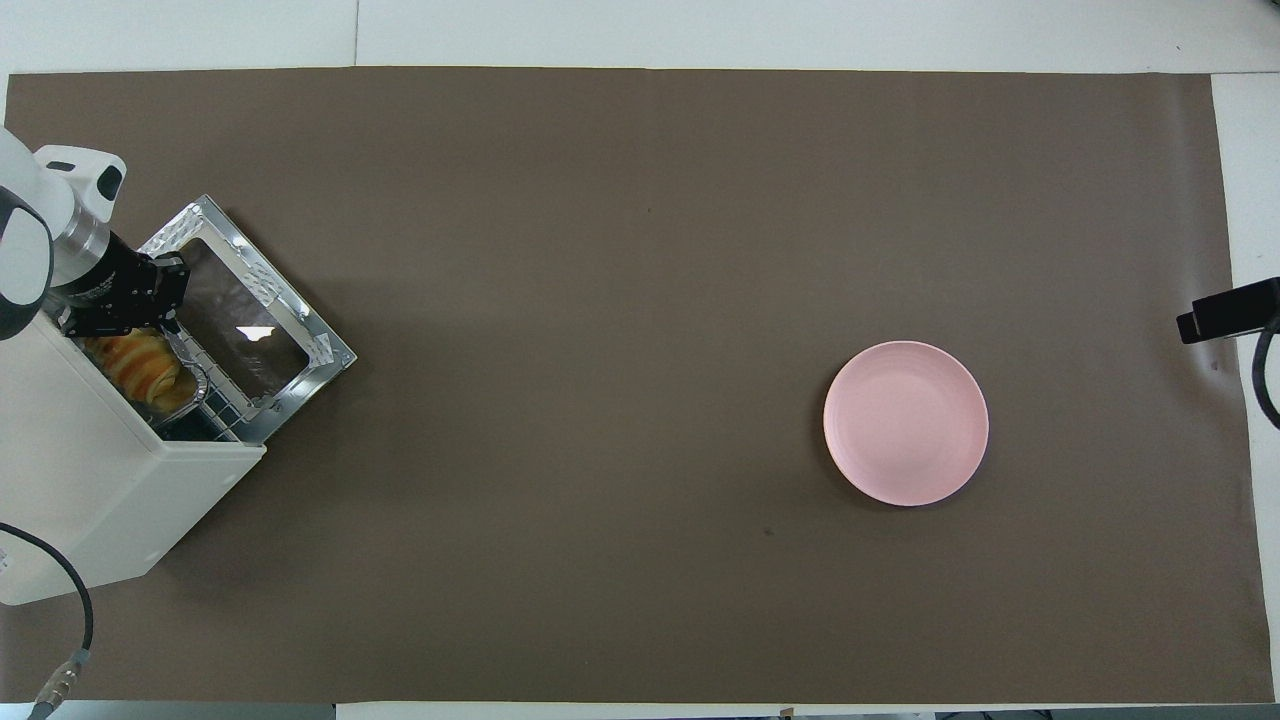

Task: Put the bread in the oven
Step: 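Open the left gripper and lift it off the tray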

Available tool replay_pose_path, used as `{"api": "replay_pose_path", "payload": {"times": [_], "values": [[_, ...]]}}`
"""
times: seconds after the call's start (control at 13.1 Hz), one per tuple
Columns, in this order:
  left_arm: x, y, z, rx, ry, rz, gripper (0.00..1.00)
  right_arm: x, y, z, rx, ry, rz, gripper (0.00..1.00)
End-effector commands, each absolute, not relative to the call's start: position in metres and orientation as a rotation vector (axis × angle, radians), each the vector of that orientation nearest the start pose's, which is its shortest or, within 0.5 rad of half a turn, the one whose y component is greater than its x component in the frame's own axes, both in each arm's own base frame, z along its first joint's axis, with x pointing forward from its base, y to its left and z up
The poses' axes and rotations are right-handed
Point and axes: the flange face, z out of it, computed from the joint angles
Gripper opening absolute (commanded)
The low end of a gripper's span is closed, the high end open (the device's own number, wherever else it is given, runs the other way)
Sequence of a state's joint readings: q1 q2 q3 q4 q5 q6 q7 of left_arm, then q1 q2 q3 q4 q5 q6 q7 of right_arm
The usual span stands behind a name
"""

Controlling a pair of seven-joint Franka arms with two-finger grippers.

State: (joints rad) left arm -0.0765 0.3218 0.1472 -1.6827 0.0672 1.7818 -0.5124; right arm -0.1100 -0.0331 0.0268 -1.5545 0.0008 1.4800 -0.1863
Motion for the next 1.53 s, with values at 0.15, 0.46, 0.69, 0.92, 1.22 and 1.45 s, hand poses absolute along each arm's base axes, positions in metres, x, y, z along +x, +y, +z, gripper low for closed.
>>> {"api": "replay_pose_path", "payload": {"times": [0.15, 0.46, 0.69, 0.92, 1.22, 1.45], "values": [[0.612, 0.051, 0.403, -2.820, -0.763, 0.231, 1.00, 0.524, -0.045, 0.643, -3.137, -0.189, 0.066, 1.00], [0.625, 0.048, 0.418, -2.827, -0.739, 0.144, 1.00, 0.524, -0.045, 0.643, -3.138, -0.187, 0.066, 1.00], [0.639, 0.020, 0.442, -2.865, -0.679, 0.006, 1.00, 0.524, -0.045, 0.643, -3.138, -0.187, 0.066, 1.00], [0.649, -0.002, 0.463, -2.891, -0.637, -0.091, 1.00, 0.524, -0.045, 0.643, -3.138, -0.187, 0.066, 1.00], [0.650, -0.013, 0.490, -2.943, -0.633, -0.222, 1.00, 0.524, -0.045, 0.643, -3.137, -0.189, 0.066, 1.00], [0.617, -0.016, 0.545, -2.982, -0.266, -0.038, 1.00, 0.524, -0.045, 0.643, -3.138, -0.187, 0.066, 1.00]]}}
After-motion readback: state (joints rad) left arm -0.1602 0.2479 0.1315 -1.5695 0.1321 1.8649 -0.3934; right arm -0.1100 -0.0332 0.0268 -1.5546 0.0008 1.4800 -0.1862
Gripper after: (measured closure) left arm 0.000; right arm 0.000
